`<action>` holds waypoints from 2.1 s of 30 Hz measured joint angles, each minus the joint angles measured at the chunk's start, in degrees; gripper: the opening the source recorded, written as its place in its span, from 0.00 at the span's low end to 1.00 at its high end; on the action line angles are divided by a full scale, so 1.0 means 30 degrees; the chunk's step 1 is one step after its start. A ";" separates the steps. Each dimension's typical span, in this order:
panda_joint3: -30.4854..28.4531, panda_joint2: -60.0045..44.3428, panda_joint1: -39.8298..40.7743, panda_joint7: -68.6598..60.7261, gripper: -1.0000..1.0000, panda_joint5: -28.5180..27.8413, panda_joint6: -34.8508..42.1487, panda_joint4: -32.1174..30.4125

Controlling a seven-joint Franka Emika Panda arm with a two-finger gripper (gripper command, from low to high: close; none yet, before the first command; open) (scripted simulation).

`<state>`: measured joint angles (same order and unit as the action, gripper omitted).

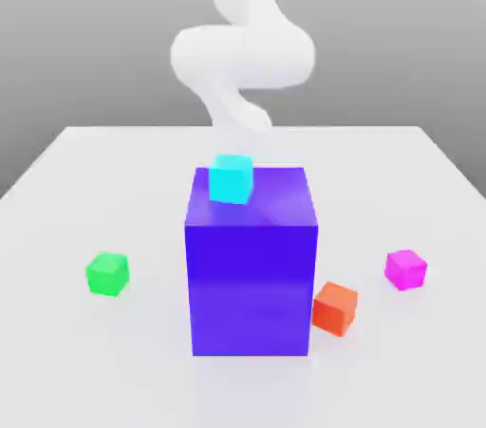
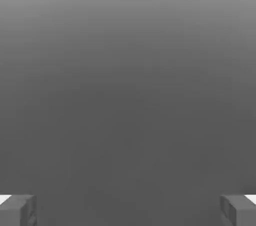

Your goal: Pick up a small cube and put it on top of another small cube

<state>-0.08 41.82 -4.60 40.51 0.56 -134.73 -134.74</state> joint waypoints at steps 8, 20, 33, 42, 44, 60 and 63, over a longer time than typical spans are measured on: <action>0.0317 -0.4346 -0.4735 -0.5878 0.50 0.0735 -0.3144 -0.3176; 0.2230 -1.0702 -1.0588 -1.4163 0.50 0.1377 -0.7785 -0.7845; 0.0633 -1.8751 -1.4931 -1.5089 0.50 -0.2750 -1.4053 -0.9249; 0.0634 -1.8635 -1.4928 -1.5096 0.00 -0.2748 -1.3929 -0.9273; 0.1193 -1.7420 -1.4497 -1.5521 0.00 -0.2209 -1.2947 -0.9507; 0.0694 -1.2583 -1.1897 -1.4960 0.00 -0.1503 -1.0946 -0.7798; -0.0182 -1.2041 -1.0599 -1.5873 0.00 -0.2544 -1.0761 -0.7562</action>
<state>-0.63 5.70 -36.39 -7.11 -7.07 -167.02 -157.42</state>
